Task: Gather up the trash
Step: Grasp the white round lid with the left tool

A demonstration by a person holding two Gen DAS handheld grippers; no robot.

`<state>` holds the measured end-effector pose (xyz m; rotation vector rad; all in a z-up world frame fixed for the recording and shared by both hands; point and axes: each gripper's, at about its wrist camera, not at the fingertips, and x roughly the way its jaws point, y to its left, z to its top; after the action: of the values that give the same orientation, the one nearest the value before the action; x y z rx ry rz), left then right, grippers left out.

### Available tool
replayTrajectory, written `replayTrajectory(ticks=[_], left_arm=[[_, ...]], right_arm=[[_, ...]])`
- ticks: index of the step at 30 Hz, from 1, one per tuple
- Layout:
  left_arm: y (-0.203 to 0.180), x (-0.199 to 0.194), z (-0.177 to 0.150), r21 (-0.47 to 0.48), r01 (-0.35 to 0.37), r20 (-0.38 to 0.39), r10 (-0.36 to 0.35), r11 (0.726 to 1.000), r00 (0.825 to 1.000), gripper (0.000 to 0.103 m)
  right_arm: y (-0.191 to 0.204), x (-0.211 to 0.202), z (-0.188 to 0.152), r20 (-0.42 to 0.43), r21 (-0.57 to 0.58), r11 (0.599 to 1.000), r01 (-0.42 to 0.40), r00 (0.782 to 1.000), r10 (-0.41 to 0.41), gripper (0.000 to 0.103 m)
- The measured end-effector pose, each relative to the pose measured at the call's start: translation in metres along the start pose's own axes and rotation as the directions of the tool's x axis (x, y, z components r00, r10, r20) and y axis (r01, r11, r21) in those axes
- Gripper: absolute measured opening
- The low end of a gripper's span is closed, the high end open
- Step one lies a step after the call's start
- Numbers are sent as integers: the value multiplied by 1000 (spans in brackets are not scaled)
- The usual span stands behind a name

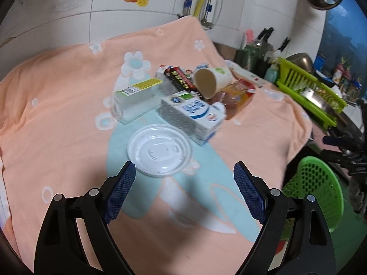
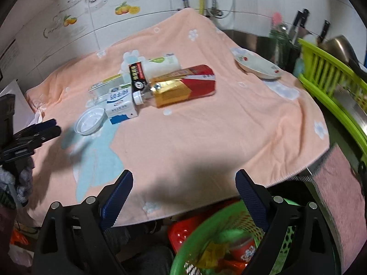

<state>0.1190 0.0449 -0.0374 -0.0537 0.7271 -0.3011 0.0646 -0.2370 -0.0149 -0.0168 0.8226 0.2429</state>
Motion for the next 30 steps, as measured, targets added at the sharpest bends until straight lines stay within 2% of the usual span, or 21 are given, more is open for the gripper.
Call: replayTrajectory(ticks=[5, 13, 22, 30], left_arm=[[4, 26, 8, 53, 5, -47, -2, 999, 999, 94], [9, 64, 20, 136, -12, -112, 28, 991, 993, 97], [14, 88, 24, 149, -24, -155, 47, 989, 987, 98], [19, 96, 29, 128, -13, -176, 36, 992, 984, 98]], right_arm=[[9, 11, 11, -6, -18, 1000, -19, 1000, 19, 88], [18, 33, 19, -39, -41, 998, -45, 998, 43, 88], [28, 49, 32, -57, -76, 995, -71, 996, 67, 88], [46, 63, 47, -72, -124, 987, -104, 993, 96, 88]])
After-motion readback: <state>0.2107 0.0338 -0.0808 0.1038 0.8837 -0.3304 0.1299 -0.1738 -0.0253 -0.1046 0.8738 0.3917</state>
